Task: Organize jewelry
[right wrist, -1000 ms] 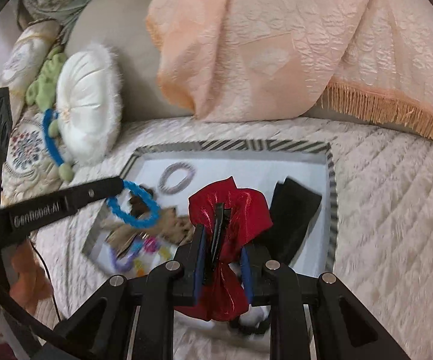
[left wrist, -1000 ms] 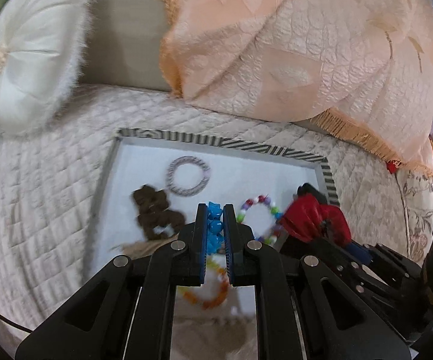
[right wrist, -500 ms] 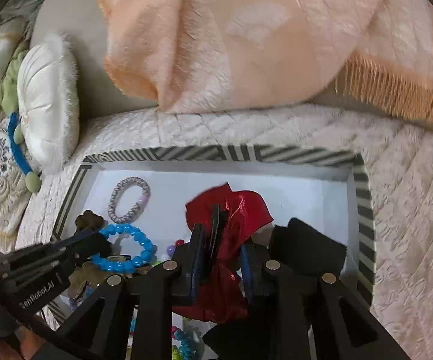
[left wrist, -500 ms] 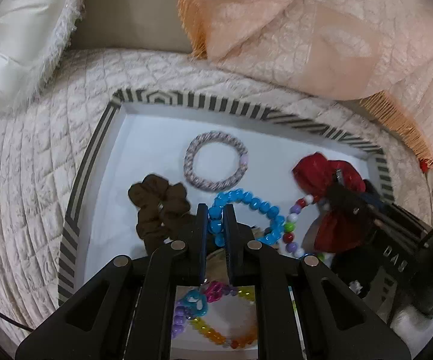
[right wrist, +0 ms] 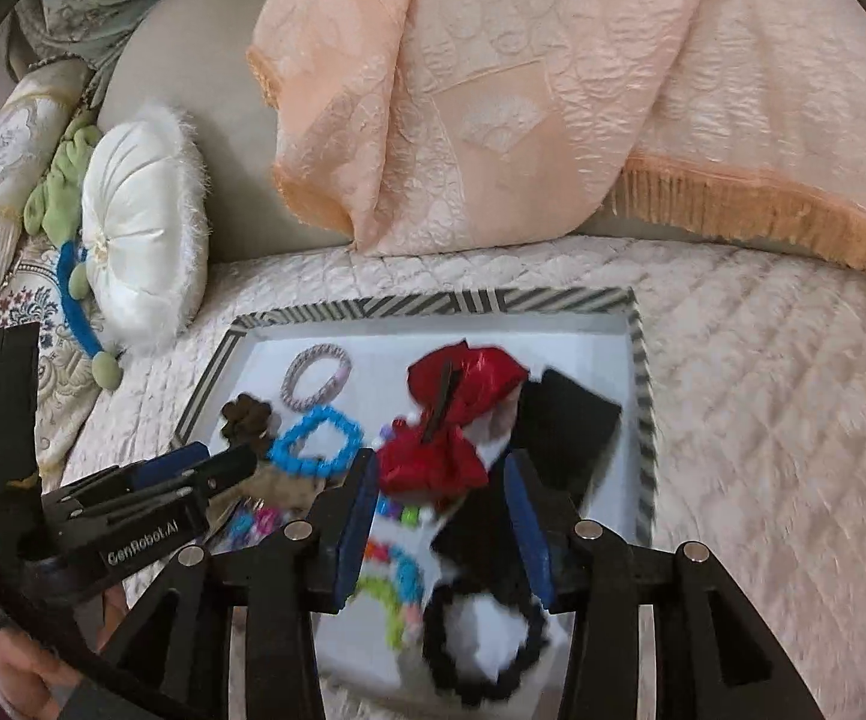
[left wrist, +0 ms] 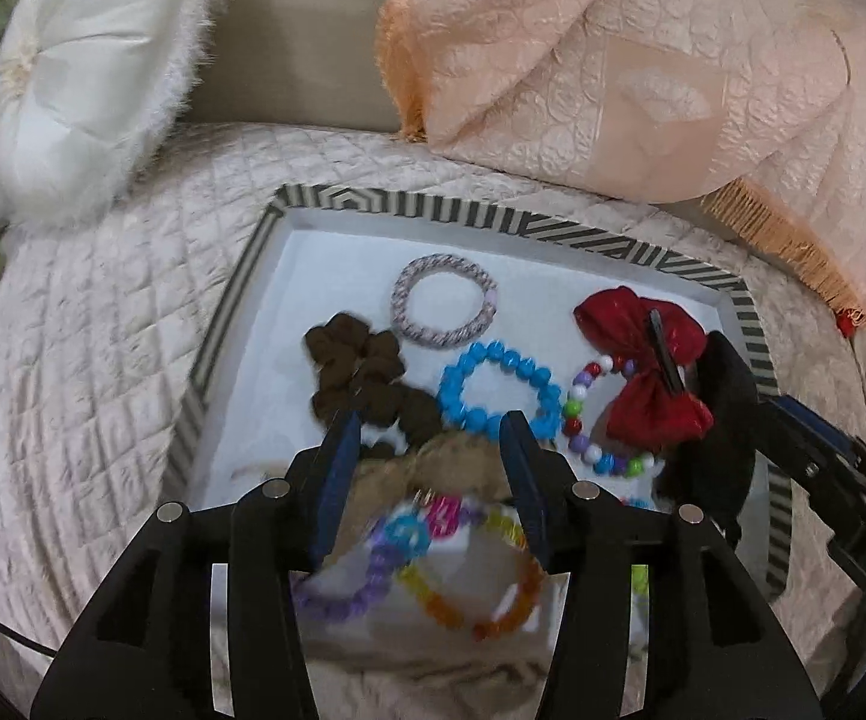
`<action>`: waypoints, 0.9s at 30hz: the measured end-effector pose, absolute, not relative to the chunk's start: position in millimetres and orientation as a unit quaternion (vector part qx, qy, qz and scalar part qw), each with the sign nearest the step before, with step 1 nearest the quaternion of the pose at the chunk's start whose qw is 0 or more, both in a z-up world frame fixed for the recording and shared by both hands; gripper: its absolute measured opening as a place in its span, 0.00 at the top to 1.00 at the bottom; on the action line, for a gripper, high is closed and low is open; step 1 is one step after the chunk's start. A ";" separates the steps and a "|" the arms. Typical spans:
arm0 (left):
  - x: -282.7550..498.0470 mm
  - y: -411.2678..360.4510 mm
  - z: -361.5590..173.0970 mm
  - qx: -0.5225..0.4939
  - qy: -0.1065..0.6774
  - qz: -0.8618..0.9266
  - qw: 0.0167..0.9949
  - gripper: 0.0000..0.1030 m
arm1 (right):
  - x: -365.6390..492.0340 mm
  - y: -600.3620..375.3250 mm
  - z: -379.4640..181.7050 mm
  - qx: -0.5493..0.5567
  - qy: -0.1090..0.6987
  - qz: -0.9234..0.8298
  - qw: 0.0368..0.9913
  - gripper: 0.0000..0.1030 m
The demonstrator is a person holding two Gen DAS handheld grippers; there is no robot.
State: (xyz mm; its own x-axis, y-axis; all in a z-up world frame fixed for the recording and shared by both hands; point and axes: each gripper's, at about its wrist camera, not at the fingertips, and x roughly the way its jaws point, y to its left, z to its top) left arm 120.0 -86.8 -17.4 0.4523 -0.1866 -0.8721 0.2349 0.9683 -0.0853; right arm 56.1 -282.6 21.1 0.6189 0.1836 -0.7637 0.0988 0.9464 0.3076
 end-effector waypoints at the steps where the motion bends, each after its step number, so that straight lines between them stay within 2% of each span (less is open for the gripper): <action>1: 115.2 -84.9 -15.1 0.024 0.505 -0.121 0.854 0.53 | 48.7 -281.0 23.0 0.163 0.434 0.023 0.886 0.60; 8: 68.3 -63.5 5.7 0.031 0.468 -0.106 0.877 0.53 | 11.4 -256.8 27.8 0.151 0.427 0.011 0.891 0.58; 10: 57.0 -59.1 10.9 0.036 0.458 -0.101 0.882 0.53 | 2.9 -249.7 29.2 0.147 0.424 0.007 0.894 0.54; 12: 48.6 -55.1 15.5 0.037 0.452 -0.098 0.886 0.53 | -4.2 -244.3 30.6 0.144 0.423 0.003 0.895 0.44; 27: 10.8 -40.3 38.7 0.041 0.420 -0.084 0.903 0.53 | -28.6 -225.4 53.3 0.125 0.402 -0.013 0.907 0.43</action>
State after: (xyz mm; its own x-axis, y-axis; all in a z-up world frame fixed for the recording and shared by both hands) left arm 10.8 -40.3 38.7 0.6339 -0.1171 -0.7645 0.1861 0.9825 0.0039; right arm -28.6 -225.4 53.3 0.6771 0.0773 -0.7318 0.1238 0.9683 0.2169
